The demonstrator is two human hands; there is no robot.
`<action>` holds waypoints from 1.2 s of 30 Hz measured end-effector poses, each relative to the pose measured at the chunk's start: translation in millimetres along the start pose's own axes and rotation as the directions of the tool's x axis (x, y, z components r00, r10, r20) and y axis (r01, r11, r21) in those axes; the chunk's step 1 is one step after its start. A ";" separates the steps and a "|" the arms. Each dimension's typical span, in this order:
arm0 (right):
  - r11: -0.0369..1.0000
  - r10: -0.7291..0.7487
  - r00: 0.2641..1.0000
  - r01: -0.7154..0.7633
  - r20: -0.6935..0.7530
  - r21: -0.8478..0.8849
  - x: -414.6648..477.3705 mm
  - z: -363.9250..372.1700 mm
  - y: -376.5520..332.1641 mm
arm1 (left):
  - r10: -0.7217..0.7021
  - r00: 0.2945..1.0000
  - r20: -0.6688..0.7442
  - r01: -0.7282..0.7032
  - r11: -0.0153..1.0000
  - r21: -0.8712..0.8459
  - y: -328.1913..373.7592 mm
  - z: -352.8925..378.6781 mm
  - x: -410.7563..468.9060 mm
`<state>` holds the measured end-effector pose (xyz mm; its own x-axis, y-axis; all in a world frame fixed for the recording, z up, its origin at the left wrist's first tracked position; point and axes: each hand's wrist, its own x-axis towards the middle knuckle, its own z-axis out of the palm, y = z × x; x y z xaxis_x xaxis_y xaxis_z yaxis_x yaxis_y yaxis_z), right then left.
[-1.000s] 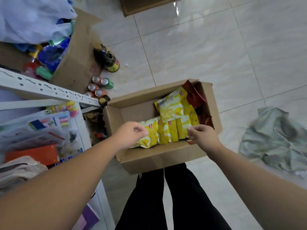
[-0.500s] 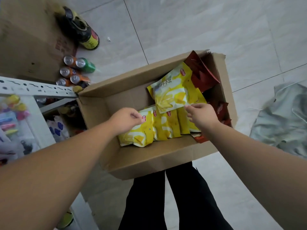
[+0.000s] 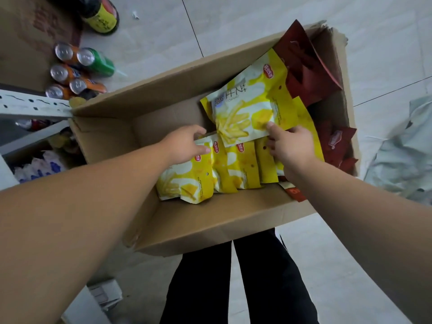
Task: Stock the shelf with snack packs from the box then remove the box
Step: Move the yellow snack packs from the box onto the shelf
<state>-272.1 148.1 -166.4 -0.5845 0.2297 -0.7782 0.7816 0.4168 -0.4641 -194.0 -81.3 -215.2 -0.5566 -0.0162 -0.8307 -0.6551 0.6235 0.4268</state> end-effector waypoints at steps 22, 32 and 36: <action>0.973 -0.201 0.976 0.209 0.079 -0.103 -22.4 -17.2 -13.4 | 0.120 0.993 -0.011 -0.119 0.991 0.053 28.1 -38.2 -23.8; 0.899 -0.362 0.921 0.386 0.146 -0.206 -56.1 -39.0 -50.1 | 0.166 0.974 -0.152 -0.185 0.975 -0.121 37.3 -75.4 -75.3; 0.811 -0.443 0.871 0.490 0.212 -0.319 -72.6 -55.0 -75.8 | 0.185 0.958 -0.220 -0.233 0.949 -0.214 49.0 -95.2 -107.2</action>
<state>-300.9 148.2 -51.4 -0.8092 -0.1706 -0.5622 0.2785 0.7313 -0.6227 -215.1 -123.4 -71.2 -0.7667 -0.0718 -0.6380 -0.6014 0.4282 0.6746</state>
